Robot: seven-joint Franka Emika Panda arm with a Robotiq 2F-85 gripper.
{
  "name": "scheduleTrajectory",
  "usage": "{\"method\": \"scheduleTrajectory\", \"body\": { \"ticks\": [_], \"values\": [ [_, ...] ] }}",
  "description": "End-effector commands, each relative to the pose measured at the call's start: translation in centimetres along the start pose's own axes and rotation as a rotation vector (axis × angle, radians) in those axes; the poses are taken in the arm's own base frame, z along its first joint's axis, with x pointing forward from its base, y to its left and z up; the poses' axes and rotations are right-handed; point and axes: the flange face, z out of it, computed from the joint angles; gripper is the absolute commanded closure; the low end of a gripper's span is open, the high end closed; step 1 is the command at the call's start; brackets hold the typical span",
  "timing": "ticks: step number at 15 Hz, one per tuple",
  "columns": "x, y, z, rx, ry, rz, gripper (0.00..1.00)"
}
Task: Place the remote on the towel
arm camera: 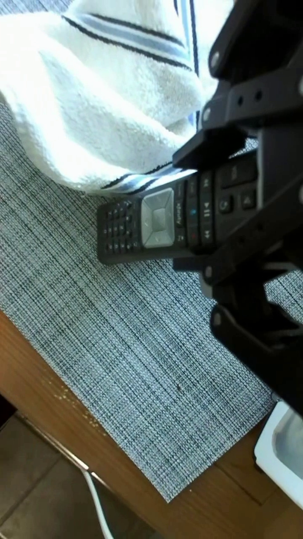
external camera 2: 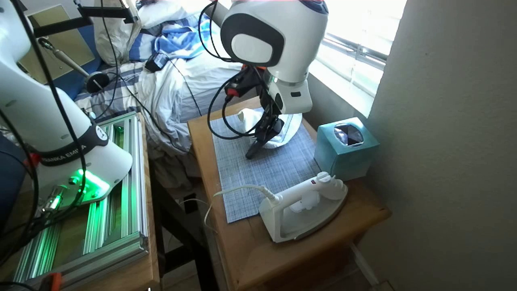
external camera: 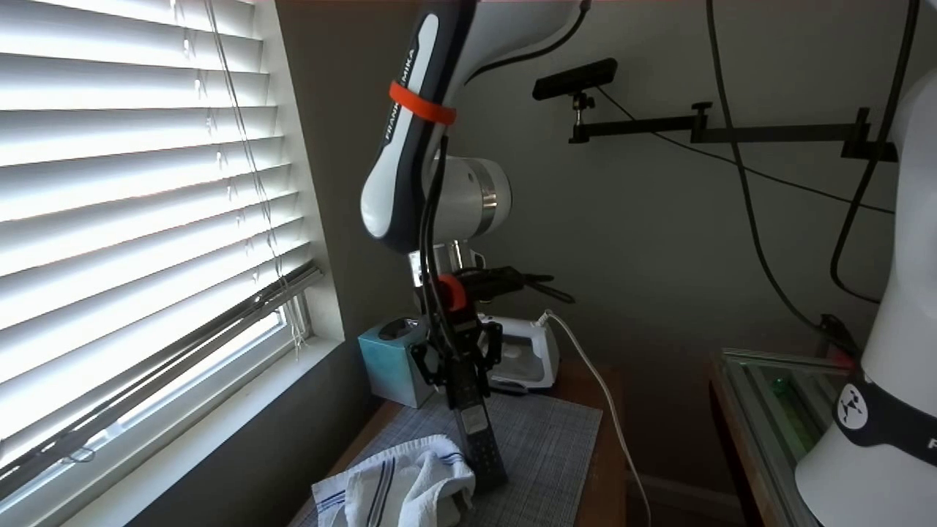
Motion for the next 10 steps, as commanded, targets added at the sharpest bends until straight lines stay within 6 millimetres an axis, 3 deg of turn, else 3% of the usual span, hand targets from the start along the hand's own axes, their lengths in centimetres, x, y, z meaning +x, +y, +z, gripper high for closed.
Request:
{"method": "scheduleTrajectory", "body": {
  "ticks": [1, 7, 10],
  "values": [
    [0.9, -0.5, 1.0, -0.002, 0.012, 0.012, 0.69],
    [3.0, -1.5, 6.8, -0.048, 0.216, -0.004, 0.69],
    [3.4, -1.5, 8.6, -0.048, 0.275, 0.006, 0.69]
  ]
}}
